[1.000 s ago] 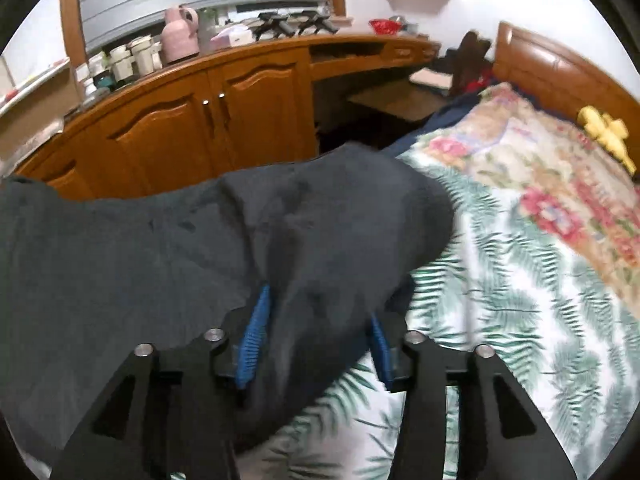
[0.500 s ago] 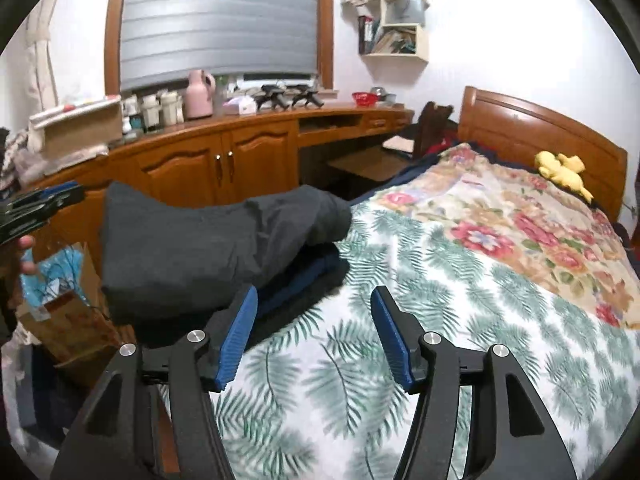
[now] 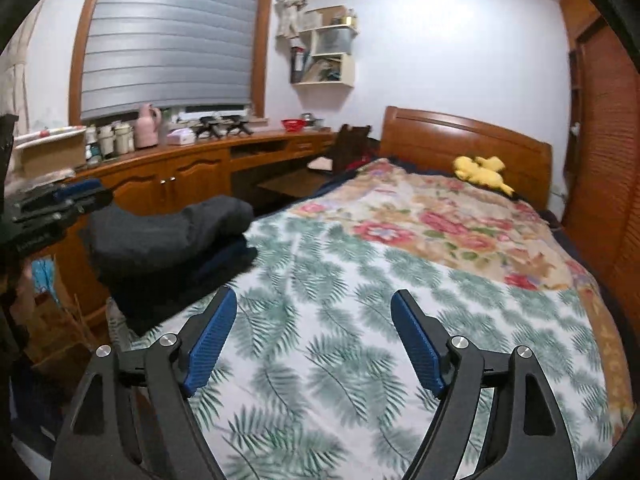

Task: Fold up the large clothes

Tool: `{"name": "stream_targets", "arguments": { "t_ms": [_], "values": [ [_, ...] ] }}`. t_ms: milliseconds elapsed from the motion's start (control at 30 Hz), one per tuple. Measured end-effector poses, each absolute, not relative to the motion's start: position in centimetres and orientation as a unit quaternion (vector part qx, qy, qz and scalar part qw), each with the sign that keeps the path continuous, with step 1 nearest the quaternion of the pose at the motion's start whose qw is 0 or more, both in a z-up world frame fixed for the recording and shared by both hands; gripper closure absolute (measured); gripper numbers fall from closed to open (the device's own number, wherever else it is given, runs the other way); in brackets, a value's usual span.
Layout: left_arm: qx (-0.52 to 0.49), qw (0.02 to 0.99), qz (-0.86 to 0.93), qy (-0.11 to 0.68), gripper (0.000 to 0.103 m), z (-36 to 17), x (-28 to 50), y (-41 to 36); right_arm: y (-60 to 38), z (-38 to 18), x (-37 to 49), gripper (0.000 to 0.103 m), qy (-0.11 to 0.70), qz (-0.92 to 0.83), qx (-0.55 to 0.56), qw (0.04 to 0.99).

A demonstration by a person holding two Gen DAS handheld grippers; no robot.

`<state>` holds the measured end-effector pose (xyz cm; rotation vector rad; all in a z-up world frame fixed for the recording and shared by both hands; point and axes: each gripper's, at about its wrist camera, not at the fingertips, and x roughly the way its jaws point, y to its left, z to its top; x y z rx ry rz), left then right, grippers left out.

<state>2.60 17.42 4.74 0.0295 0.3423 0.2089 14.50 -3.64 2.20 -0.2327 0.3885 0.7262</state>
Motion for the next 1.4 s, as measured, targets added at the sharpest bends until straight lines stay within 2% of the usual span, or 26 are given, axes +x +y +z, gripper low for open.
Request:
{"name": "stream_targets", "arguments": {
  "t_ms": [567, 900, 1400],
  "values": [
    [-0.027, 0.973, -0.033, 0.227, 0.068, 0.4, 6.4, 4.0, -15.8, -0.6, 11.6, 0.022, 0.194, 0.272, -0.058, 0.941],
    [-0.033, 0.974, -0.033, 0.221, 0.068, 1.2, 3.7, 1.0, -20.9, -1.3, 9.1, 0.022, 0.191, 0.224, -0.019, 0.955],
    [-0.019, 0.983, -0.02, 0.183, 0.067, 3.4, -1.6, -0.2, -24.3, 0.6, 3.7, 0.022, 0.137, 0.203, 0.013, 0.969]
  ]
}}
